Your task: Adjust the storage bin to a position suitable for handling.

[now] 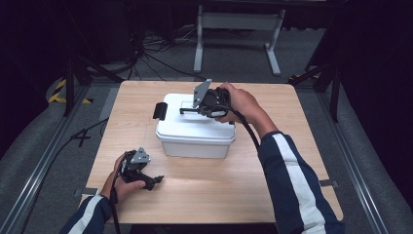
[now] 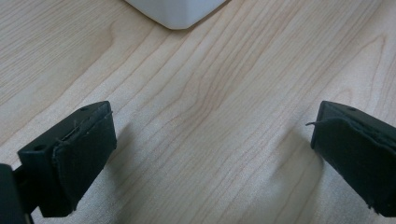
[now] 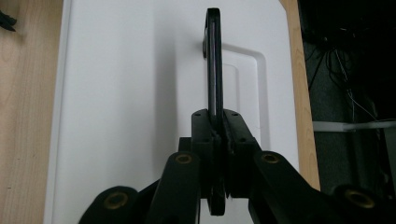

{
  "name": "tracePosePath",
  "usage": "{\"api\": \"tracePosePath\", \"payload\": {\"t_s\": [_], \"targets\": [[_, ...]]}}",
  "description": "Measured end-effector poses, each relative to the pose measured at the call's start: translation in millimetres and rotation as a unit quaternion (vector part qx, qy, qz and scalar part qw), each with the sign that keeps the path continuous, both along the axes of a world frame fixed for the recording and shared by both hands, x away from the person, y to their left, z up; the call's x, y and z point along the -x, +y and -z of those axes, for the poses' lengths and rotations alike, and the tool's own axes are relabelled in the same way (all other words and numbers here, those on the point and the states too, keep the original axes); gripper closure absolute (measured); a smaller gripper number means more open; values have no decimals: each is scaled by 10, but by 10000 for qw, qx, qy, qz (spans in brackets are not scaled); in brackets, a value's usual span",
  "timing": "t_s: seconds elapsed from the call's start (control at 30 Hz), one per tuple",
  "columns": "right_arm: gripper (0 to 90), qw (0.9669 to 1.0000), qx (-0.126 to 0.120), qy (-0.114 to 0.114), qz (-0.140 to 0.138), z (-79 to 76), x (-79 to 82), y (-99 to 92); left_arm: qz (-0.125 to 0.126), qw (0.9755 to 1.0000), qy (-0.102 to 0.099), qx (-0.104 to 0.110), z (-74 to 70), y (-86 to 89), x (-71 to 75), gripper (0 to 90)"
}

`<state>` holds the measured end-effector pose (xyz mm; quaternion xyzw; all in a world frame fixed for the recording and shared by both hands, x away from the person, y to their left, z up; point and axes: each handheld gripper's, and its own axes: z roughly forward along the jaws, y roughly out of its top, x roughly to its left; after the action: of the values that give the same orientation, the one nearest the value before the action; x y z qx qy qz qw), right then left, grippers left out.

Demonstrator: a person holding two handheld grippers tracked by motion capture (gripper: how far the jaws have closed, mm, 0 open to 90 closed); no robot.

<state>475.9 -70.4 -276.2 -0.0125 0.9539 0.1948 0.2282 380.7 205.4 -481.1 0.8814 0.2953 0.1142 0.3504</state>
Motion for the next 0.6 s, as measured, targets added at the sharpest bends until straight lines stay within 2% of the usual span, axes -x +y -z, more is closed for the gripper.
{"api": "tracePosePath", "payload": {"t_s": [0.13, 0.17, 0.2, 0.33, 0.43, 0.6], "targets": [[850, 10000, -21, -15, -3, -19, 5, -11, -1, 10000, 0, 0, 0, 0, 0, 6], [850, 9999, -48, -79, -106, -28, -6, -13, 0, 10000, -1, 1, 0, 0, 0, 6], [850, 10000, -45, -64, -29, -44, 19, -23, -1, 10000, -2, 3, 1, 0, 0, 6], [850, 9999, -100, -38, -46, -75, 32, -43, 0, 10000, 1, 0, 0, 0, 0, 6], [850, 9998, -137, -126, -87, -101, 34, -54, 1, 10000, -2, -1, 0, 0, 0, 6], [850, 9997, -173, -134, -49, -155, 61, -96, 2, 10000, -2, -4, 0, 0, 0, 6]]}}
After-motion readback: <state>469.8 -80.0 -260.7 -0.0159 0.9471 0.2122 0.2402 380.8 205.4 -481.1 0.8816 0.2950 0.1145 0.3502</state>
